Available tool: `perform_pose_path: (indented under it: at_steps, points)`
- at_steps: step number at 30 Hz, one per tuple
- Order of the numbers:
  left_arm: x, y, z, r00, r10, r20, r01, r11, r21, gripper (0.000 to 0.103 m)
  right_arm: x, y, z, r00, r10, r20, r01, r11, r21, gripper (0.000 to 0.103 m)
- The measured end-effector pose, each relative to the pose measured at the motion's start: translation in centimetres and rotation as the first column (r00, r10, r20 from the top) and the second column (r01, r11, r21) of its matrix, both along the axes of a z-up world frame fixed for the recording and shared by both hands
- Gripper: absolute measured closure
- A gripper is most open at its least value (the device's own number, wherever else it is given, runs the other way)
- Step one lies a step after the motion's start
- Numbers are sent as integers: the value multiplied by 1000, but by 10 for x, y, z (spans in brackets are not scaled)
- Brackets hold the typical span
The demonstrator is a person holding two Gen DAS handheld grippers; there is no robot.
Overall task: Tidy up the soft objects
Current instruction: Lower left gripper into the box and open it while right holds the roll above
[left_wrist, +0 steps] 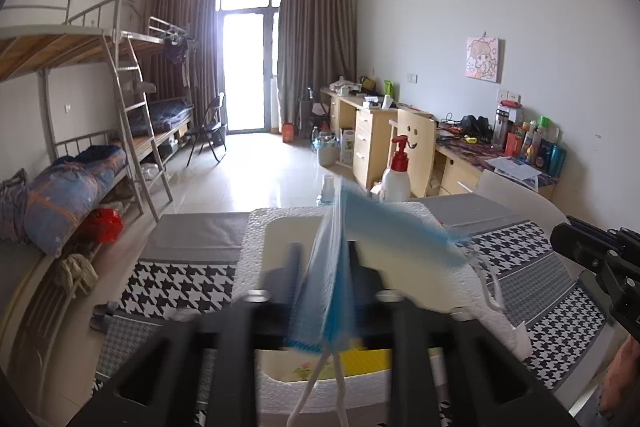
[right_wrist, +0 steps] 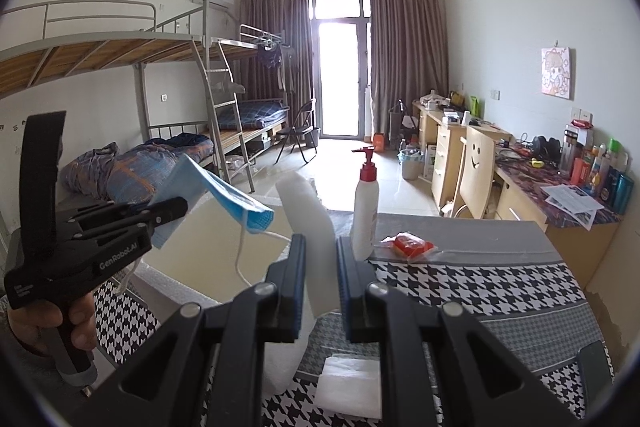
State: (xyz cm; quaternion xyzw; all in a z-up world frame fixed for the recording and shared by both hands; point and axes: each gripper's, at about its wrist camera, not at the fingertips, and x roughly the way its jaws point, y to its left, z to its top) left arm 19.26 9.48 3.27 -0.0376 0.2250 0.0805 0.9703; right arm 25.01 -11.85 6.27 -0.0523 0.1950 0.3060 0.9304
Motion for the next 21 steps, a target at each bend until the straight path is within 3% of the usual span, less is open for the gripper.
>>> perform_pose_path:
  at_steps: [2,3,6,21]
  points:
    - [-4,4,1,999,12,30,-12,1000,-12,24,0,2,0,1000,3,-1,-3,1000,-3,85]
    - [-7,4,1,999,17,46,-16,1000,-12,15,1,3,-1,1000,3,-1,-3,1000,-4,85]
    - [-14,4,4,996,27,82,-26,1000,-7,4,2,5,-2,1000,4,-6,-4,1000,-7,85]
    - [-22,14,6,993,62,99,-64,998,14,1,4,25,-4,999,46,-18,-46,999,-18,85]
